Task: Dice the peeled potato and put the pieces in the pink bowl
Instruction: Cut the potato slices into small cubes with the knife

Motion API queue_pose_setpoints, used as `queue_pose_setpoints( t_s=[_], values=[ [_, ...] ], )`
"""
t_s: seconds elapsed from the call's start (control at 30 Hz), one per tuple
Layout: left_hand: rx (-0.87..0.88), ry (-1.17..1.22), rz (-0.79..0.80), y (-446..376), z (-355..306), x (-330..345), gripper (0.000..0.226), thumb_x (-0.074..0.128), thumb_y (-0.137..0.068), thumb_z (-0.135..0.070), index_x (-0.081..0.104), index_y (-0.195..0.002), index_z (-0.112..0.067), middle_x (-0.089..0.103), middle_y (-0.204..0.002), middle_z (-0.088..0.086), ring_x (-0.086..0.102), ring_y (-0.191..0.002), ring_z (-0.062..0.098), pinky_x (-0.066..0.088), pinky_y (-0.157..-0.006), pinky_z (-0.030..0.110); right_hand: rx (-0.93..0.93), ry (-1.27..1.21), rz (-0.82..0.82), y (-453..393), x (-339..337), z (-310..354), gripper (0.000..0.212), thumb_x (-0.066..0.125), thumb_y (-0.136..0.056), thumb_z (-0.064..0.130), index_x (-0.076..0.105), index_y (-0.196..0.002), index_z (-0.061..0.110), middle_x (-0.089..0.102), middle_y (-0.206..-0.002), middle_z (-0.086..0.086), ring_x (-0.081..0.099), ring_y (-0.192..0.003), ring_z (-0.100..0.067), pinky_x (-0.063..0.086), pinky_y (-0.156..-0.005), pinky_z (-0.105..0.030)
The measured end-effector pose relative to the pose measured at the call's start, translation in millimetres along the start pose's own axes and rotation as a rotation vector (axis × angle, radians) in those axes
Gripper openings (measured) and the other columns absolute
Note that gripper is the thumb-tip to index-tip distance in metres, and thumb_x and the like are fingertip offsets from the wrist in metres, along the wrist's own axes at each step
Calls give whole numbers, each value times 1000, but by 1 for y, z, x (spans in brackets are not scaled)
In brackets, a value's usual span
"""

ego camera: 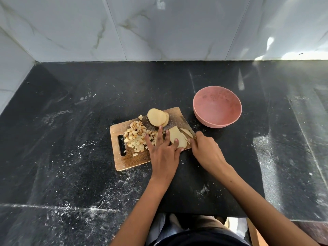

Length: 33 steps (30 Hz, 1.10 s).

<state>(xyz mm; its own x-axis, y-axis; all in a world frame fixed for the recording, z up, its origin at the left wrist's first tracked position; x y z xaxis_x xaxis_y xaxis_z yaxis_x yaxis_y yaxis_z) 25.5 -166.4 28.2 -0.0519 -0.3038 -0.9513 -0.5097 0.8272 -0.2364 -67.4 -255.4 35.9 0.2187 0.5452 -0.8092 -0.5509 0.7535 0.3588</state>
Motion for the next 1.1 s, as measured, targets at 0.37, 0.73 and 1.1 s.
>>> queue_pose_setpoints(
  t_s=[0.37,0.73,1.1],
  values=[
    [-9,14,-4,1,2,0,21,80,-76,-31,77,-93,-21,66,-120,14,43,-134,34,0,-112,60,-62,-15,-123,-18,0,8,11,49,-96,18,50,-96,7,63,-89,-11,59,-79,-29,44,-61,-37],
    [-15,13,9,0,2,1,21,78,-77,-33,77,-95,-22,66,-121,13,42,-134,34,-2,-113,59,-129,-65,-180,-39,-7,14,13,54,-93,17,53,-84,6,63,-83,-8,58,-72,-22,44,-60,-35],
    [-21,40,-8,1,2,0,22,79,-76,-30,77,-95,-20,66,-121,14,43,-134,34,-2,-113,58,-126,-67,-214,-31,-4,-9,16,57,-91,21,63,-86,7,64,-76,-5,60,-68,-20,53,-64,-39]
  ],
)
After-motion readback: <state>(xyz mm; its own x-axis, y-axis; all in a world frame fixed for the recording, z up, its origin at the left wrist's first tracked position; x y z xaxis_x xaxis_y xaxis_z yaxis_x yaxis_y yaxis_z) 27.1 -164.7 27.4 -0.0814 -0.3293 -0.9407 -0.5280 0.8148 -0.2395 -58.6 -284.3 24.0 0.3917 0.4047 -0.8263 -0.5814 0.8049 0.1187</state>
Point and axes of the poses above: each hand's wrist, its own y-axis away from the middle knuckle, its own x-axis out of the palm, z = x × y, the point moved 8 cm from there along -y, towards the middle knuckle
